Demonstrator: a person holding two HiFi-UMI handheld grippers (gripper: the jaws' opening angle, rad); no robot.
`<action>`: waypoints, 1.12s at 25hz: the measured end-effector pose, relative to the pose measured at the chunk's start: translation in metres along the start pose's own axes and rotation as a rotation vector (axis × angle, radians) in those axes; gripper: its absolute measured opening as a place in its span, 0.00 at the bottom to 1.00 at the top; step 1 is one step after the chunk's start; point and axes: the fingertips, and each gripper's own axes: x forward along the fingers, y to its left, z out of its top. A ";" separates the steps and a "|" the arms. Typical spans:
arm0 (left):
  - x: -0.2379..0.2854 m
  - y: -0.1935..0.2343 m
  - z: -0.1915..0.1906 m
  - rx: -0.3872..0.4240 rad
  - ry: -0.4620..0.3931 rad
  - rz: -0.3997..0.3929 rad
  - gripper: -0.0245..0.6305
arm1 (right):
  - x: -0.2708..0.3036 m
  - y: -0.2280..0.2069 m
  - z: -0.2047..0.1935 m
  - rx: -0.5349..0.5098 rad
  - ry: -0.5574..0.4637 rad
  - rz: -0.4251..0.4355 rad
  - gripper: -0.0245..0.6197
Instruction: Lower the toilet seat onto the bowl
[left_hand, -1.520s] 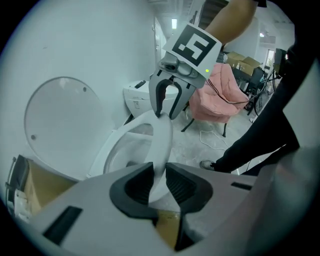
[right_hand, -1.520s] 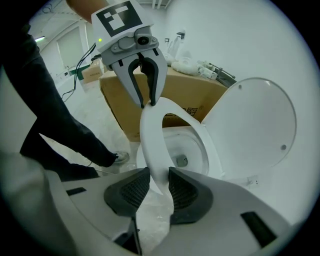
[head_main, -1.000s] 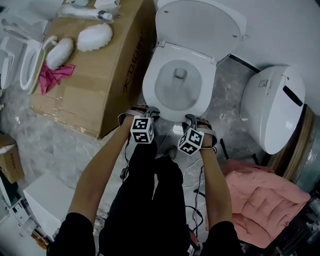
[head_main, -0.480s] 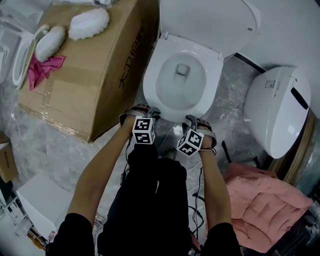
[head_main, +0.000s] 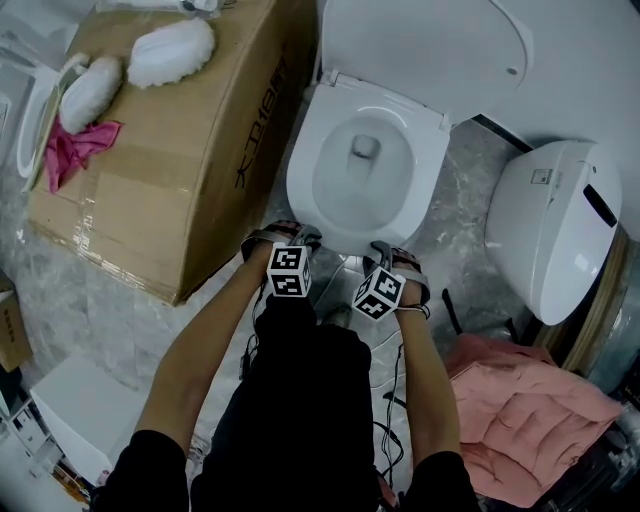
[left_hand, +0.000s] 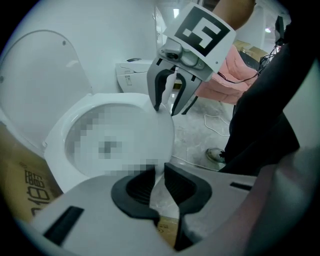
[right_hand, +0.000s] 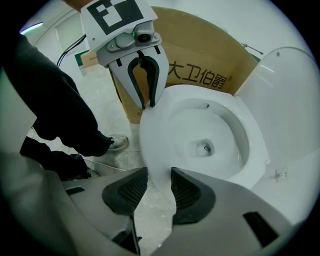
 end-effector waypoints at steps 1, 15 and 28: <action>0.001 0.001 0.000 0.000 0.000 -0.004 0.14 | 0.002 0.000 0.000 -0.004 0.004 0.001 0.29; -0.181 0.040 0.065 -0.409 -0.178 0.218 0.06 | -0.208 -0.070 0.058 0.537 -0.303 -0.174 0.19; -0.579 0.059 0.243 -0.641 -0.692 0.582 0.05 | -0.618 -0.121 0.134 0.868 -0.875 -0.458 0.12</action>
